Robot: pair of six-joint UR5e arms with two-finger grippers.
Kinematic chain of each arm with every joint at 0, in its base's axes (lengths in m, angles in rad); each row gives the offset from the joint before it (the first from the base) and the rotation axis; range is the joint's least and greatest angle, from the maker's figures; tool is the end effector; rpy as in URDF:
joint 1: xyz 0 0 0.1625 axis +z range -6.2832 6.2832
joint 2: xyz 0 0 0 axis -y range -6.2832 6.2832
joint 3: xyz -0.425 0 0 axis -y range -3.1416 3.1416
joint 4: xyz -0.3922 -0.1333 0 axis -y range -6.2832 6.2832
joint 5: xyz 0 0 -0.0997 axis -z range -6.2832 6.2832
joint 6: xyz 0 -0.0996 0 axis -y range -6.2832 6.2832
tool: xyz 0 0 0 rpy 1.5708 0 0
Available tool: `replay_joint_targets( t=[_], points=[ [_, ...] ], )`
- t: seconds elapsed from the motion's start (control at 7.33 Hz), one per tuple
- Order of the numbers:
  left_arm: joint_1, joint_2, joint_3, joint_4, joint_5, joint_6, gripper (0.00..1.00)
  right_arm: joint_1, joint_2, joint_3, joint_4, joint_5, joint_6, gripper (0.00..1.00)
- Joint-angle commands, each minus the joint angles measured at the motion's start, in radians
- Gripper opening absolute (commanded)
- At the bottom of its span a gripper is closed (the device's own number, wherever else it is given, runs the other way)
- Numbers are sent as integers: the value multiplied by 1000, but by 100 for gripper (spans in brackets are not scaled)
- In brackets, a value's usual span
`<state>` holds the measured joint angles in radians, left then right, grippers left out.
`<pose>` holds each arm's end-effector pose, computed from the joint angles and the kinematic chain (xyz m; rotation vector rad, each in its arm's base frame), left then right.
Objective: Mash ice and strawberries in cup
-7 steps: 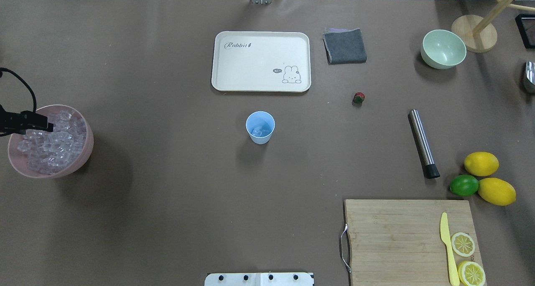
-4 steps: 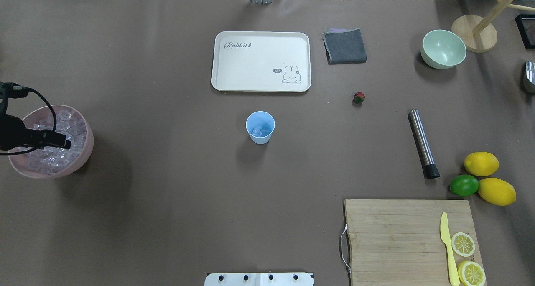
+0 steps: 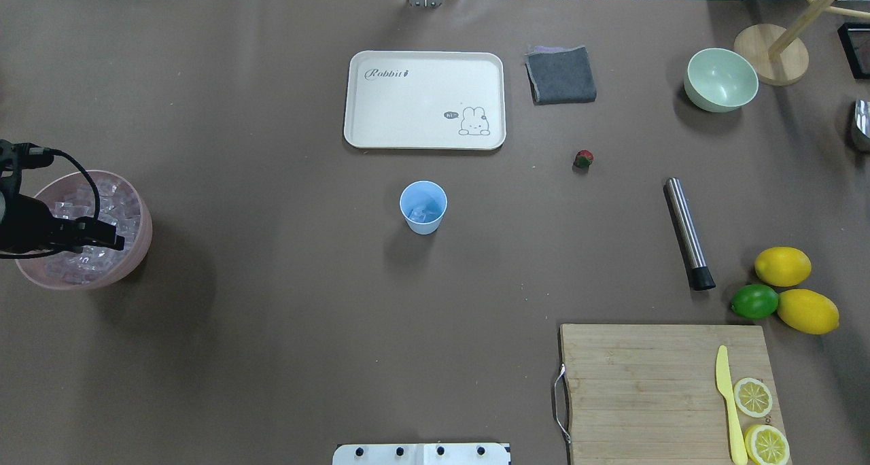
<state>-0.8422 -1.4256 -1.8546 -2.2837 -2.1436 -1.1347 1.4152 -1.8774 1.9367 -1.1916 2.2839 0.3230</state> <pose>0.2442 -0.3927 0.5090 0.0622 0.9828 -0.1290 0.0076 -0.3914 0.5703 0.2412 -0.7801 0.0017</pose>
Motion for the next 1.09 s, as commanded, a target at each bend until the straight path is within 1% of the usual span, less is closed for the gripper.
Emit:
replay_joint_targets(
  t=[0.0,0.41,0.82,0.95],
  points=[
    [5,11,5,-43,2,-109,77,1,1,2,1,-6,-1,100],
    [5,22,9,-86,4,-202,75,-1,1,5,1,-14,-1,100],
    [6,16,12,-92,5,-272,74,1,3,7,3,-26,1,100],
    [9,10,20,-100,22,-311,74,-1,3,7,3,-26,1,100]
  ],
)
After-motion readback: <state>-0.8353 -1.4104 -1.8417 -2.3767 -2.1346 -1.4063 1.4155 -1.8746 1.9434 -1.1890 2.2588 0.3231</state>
